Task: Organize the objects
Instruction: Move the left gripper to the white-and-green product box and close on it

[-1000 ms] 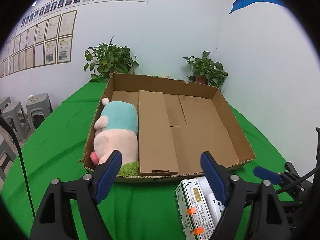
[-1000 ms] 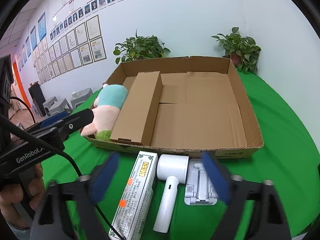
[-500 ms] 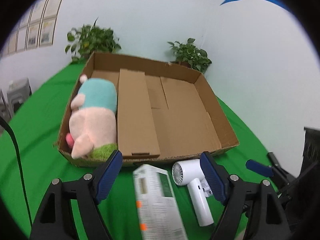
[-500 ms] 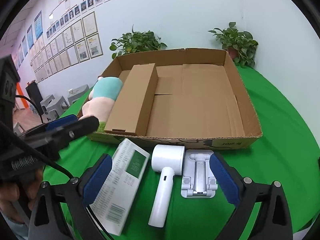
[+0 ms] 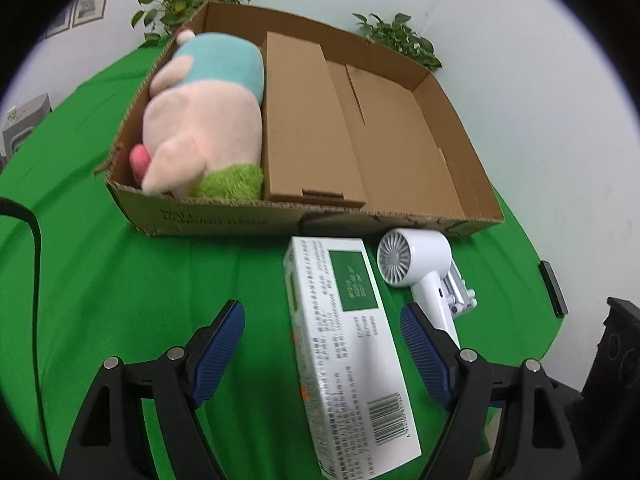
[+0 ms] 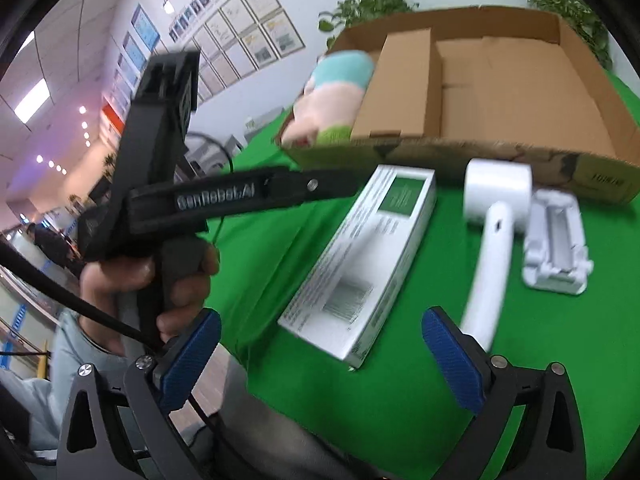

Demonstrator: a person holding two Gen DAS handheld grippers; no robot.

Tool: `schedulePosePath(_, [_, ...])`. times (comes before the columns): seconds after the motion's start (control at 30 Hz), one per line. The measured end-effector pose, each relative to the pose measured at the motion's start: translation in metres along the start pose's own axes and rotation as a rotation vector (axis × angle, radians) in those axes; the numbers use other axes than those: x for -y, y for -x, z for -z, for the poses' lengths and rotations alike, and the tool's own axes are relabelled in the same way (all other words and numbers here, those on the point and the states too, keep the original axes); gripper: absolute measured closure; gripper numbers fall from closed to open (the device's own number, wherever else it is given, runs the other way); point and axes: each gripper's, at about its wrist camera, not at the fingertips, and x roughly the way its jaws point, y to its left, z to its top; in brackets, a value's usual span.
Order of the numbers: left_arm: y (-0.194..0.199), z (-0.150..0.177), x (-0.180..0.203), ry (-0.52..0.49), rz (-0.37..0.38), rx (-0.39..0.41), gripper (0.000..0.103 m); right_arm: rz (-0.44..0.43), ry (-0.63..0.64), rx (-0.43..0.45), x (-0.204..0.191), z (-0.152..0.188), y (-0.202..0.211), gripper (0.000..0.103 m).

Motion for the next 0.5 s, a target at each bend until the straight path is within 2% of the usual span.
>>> schedulePosePath(0.1, [-0.008,0.0,-0.006,0.025,0.042,-0.032,0.023,0.022,0.011,-0.015,-0.009,0.003,-0.016,0.001])
schedulePosePath(0.33, [-0.038,0.009,-0.011,0.062,0.148,-0.144,0.024,0.191,0.114,0.011,-0.027,0.009,-0.038,0.001])
schedulePosePath(0.5, [-0.044,0.017,-0.007,0.066,0.187,-0.163,0.026,0.247,0.129,-0.006,-0.028,0.012,-0.049,0.003])
